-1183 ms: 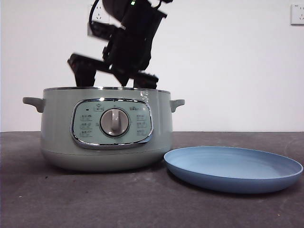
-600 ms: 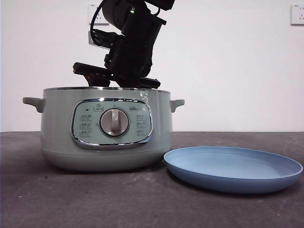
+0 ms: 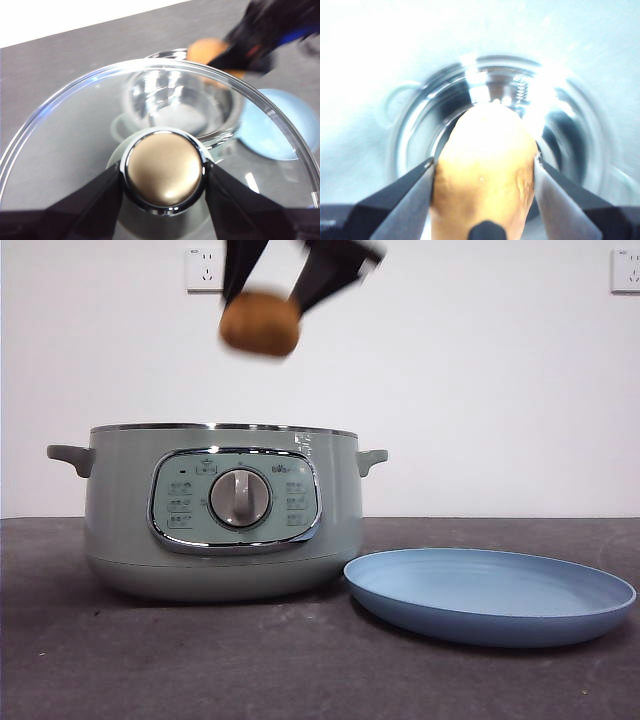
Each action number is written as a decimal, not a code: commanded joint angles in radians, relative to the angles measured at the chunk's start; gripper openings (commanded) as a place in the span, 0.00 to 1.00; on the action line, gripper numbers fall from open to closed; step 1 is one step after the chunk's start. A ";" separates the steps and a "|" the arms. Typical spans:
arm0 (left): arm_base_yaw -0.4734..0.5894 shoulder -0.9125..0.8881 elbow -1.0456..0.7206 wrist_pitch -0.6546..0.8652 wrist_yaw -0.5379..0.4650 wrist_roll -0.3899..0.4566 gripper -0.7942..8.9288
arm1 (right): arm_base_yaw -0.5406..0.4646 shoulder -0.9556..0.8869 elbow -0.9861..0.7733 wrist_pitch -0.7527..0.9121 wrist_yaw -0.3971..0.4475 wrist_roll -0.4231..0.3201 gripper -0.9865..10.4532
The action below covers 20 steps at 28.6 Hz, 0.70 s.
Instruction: Take the potato out from the steamer,put the potato on the plate,close the lid
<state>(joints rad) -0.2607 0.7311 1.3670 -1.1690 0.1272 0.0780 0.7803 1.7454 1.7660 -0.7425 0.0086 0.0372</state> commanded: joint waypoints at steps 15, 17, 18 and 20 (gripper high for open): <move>0.003 0.000 0.014 0.105 0.063 -0.003 0.07 | -0.132 -0.399 -0.494 -0.116 0.095 0.017 0.07; 0.003 0.008 0.014 0.105 0.065 -0.003 0.07 | -0.145 -0.421 -0.584 -0.060 0.094 0.018 0.07; 0.003 0.013 0.014 0.105 0.065 -0.003 0.07 | -0.151 -0.426 -0.630 -0.029 0.092 0.019 0.07; 0.003 0.021 0.014 0.105 0.065 0.000 0.07 | -0.164 -0.427 -0.707 0.034 0.060 0.024 0.07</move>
<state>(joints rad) -0.2607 0.7570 1.3670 -1.1137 0.1856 0.0780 0.6189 1.3132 1.0988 -0.7303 0.0780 0.0452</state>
